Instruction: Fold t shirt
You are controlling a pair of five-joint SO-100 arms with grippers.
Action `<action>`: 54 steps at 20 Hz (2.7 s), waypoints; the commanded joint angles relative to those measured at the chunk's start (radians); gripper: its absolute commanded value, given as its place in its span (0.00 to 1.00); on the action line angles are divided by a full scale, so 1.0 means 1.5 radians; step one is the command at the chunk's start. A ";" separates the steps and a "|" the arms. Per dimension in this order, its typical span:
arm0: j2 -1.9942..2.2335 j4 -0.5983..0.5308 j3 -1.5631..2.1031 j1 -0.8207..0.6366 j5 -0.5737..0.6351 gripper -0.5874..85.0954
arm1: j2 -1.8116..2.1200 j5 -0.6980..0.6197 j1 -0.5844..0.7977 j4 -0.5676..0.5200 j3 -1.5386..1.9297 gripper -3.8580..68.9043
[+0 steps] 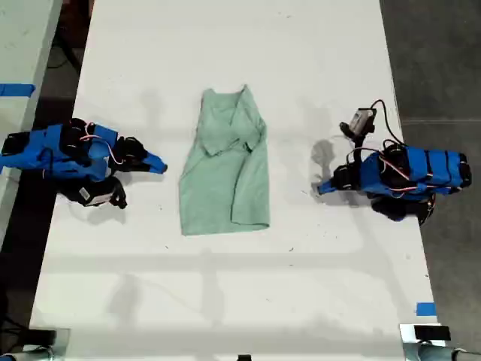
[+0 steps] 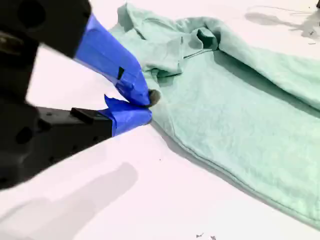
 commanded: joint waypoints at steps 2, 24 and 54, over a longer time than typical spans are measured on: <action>0.036 -0.007 0.030 0.004 -0.013 0.00 | -0.026 -0.085 -0.082 -0.007 0.034 0.08; -0.984 0.031 -0.674 0.185 -0.198 0.19 | -0.026 -0.090 -0.082 -0.008 0.035 0.08; -1.565 0.361 -1.507 0.072 0.071 0.00 | -0.026 -0.095 -0.084 -0.008 0.036 0.08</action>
